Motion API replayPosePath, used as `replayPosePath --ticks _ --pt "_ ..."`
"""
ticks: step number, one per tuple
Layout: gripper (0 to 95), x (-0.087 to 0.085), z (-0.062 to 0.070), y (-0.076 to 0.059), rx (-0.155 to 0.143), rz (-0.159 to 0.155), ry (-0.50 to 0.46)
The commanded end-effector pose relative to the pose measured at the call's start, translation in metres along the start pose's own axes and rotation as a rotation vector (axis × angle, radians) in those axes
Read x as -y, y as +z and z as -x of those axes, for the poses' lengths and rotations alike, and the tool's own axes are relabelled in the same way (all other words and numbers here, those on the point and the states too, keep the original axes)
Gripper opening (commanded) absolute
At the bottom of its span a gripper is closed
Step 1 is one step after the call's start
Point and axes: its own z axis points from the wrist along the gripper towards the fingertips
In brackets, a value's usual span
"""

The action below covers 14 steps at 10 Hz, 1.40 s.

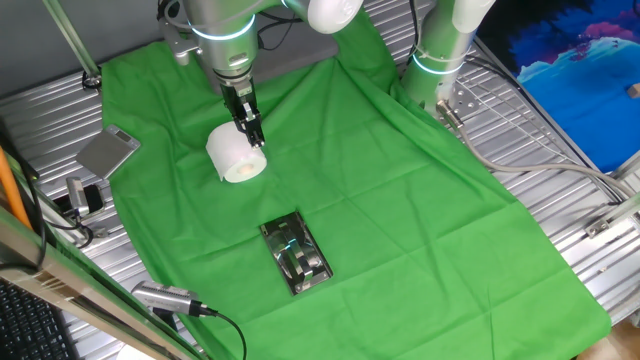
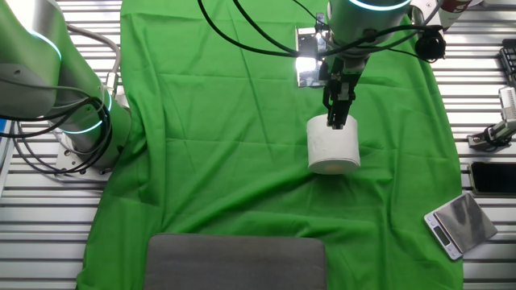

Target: Put the toilet paper on its holder

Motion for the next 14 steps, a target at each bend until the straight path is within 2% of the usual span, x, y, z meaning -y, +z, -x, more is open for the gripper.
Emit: replayPosePath --ticks 1,2,11,13,14 --pt "95.0 0.0 -0.0002 0.0 -0.001 0.0 0.0" --pt "0.0 0.0 -0.0002 0.0 0.005 0.017 -0.026" --pt "0.0 0.0 -0.0004 0.0 0.002 0.011 -0.041" --pt "0.0 0.0 -0.0004 0.0 0.001 0.01 -0.069" --pt "0.0 0.0 -0.0004 0.0 -0.002 0.006 -0.12"
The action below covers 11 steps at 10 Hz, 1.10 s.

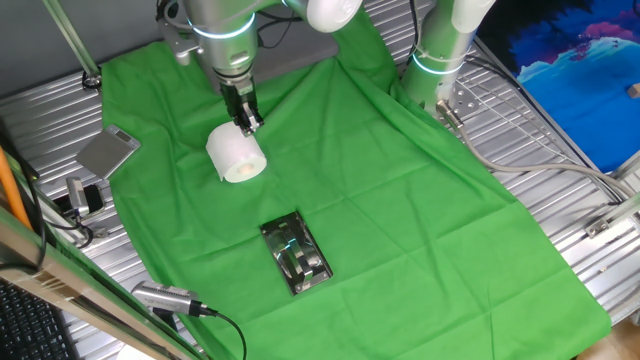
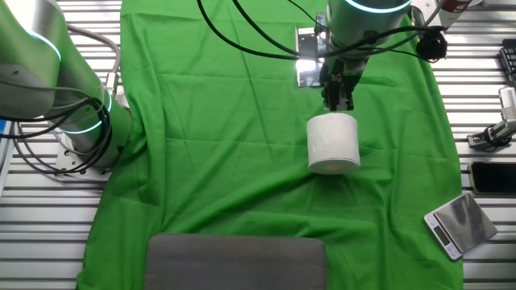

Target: Put the toilet paper on its holder

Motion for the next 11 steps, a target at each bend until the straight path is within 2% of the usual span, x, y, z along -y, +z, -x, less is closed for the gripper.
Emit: replayPosePath --ticks 1,3,5,9,11 --pt "0.0 0.0003 -0.0001 -0.0002 -0.004 -0.004 -0.112" --pt "0.0 0.0005 -0.0002 -0.0005 -0.002 -0.004 -0.2" --pt "0.0 0.0008 -0.0004 -0.0007 -0.001 -0.008 -0.354" --pt "0.0 0.001 -0.0005 -0.0008 -0.007 -0.02 -0.874" --pt "0.0 0.001 -0.0005 -0.0008 -0.006 -0.015 -1.069"
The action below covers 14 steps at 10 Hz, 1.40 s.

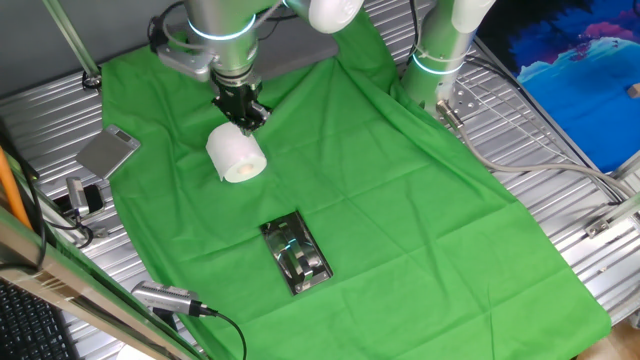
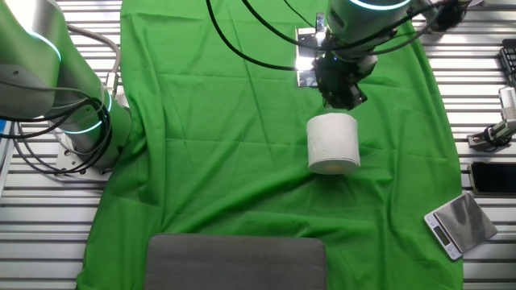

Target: Put the toilet paper on its holder

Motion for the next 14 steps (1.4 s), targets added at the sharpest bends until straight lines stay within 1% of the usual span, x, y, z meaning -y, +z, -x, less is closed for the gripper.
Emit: replayPosePath --ticks 1,3,4,5,6,7,8,9,10,11,12,14 --pt "0.0 0.0 0.0 0.0 -0.003 -0.001 -0.515" --pt "0.0 0.001 0.001 0.0 -0.003 0.002 -0.648" --pt "19.0 0.003 0.003 -0.001 -0.004 0.003 -0.733" --pt "19.0 0.007 0.008 -0.003 -0.009 0.006 -0.796" --pt "19.0 0.01 0.01 -0.003 -0.011 0.009 -0.828" --pt "57.0 0.017 0.016 -0.004 -0.006 0.016 -0.906" --pt "76.0 0.023 0.019 -0.004 0.001 0.026 -0.973" --pt "95.0 0.028 0.019 -0.003 0.003 0.029 -1.008" --pt "95.0 0.034 0.018 -0.002 0.007 0.034 -1.035" --pt "95.0 0.042 0.018 -0.002 -0.007 0.048 -1.047" --pt "95.0 0.048 0.018 -0.002 -0.021 0.064 -1.038" --pt "95.0 0.059 0.015 0.002 -0.034 0.103 -0.994"
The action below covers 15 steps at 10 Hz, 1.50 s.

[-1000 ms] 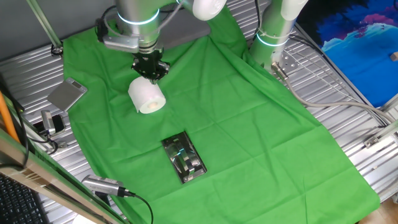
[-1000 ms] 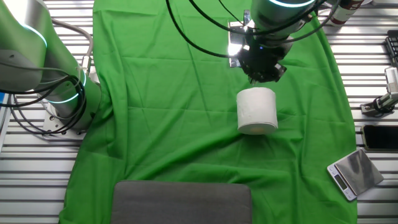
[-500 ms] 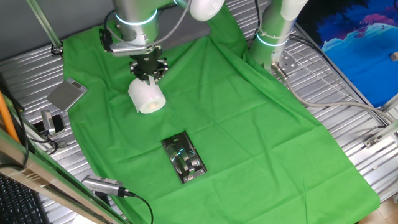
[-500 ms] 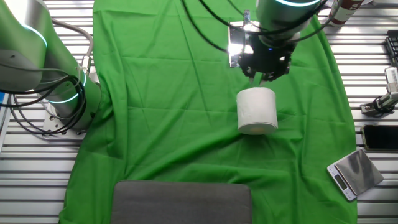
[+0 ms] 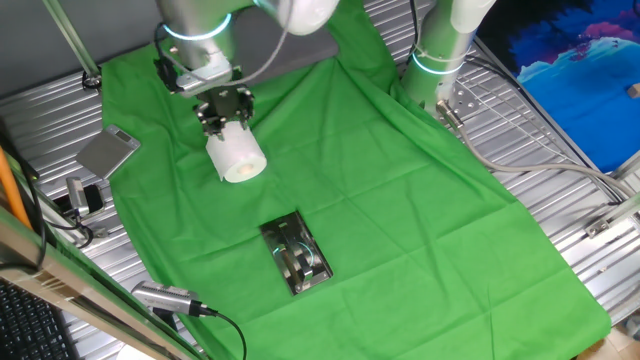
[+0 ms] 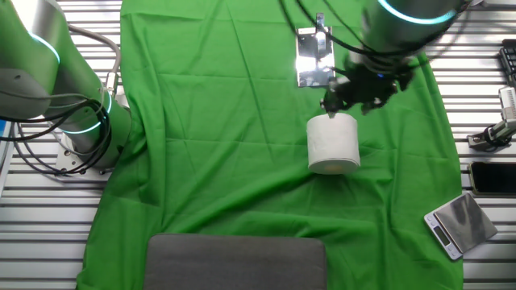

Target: Put the toilet paper on its holder

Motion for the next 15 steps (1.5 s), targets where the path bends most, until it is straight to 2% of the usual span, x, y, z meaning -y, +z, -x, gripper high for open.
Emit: replayPosePath --ticks 1,4,7,10,11,15 --pt "95.0 0.009 -0.014 0.005 0.005 0.053 0.028" --pt "95.0 0.012 -0.013 0.02 0.006 0.056 0.126" --pt "95.0 0.01 -0.013 0.026 -0.009 0.049 0.212" --pt "95.0 0.002 -0.012 0.034 -0.019 0.028 0.247" --pt "95.0 -0.002 -0.009 0.041 -0.028 0.019 0.26" --pt "95.0 -0.013 -0.001 0.054 -0.044 -0.003 0.243"
